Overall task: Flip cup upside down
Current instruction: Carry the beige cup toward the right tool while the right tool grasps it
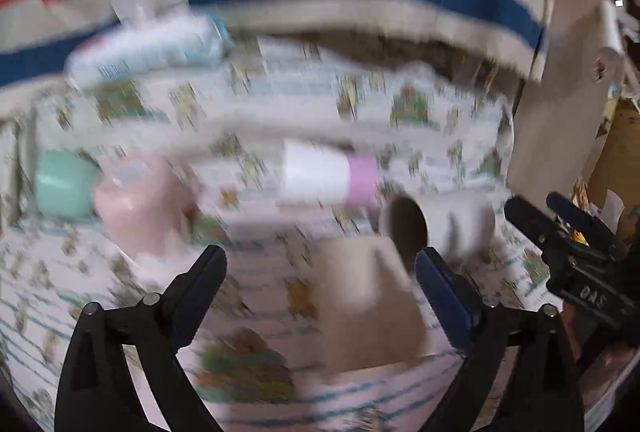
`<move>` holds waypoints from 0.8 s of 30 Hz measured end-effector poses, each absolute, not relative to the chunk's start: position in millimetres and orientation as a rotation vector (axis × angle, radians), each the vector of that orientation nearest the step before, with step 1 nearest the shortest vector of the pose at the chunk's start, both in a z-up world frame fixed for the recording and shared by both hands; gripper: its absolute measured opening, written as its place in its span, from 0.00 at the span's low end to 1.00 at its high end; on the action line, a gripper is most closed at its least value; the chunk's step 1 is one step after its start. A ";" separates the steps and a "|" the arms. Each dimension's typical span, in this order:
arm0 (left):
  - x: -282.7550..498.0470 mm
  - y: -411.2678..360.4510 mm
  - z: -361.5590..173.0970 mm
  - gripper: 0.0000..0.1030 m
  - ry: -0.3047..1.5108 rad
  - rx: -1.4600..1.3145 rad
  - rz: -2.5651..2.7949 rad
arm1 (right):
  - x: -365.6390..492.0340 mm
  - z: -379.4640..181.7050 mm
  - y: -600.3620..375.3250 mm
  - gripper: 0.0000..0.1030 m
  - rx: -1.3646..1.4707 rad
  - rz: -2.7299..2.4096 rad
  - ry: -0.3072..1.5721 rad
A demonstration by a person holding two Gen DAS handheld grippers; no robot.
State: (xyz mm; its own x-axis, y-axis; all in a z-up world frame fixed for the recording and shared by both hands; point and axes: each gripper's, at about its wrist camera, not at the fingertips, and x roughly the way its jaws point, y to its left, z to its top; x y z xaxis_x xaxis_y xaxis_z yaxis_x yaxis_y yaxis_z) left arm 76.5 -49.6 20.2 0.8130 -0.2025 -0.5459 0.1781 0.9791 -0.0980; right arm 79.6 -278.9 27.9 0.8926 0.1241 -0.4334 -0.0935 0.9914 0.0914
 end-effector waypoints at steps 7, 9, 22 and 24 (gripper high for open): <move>49.2 -2.5 30.6 1.00 0.315 -0.030 -0.152 | 74.5 34.1 -273.7 1.00 0.052 0.122 0.402; 49.2 7.9 30.8 1.00 0.295 -0.023 -0.145 | 73.3 37.0 -270.4 1.00 0.039 0.112 0.389; 40.0 22.3 13.6 1.00 0.188 -0.016 -0.082 | 60.7 66.8 -225.6 1.00 0.015 0.159 0.463; 39.4 22.6 13.7 1.00 0.185 -0.014 -0.075 | 61.2 66.1 -217.5 1.00 0.018 0.169 0.496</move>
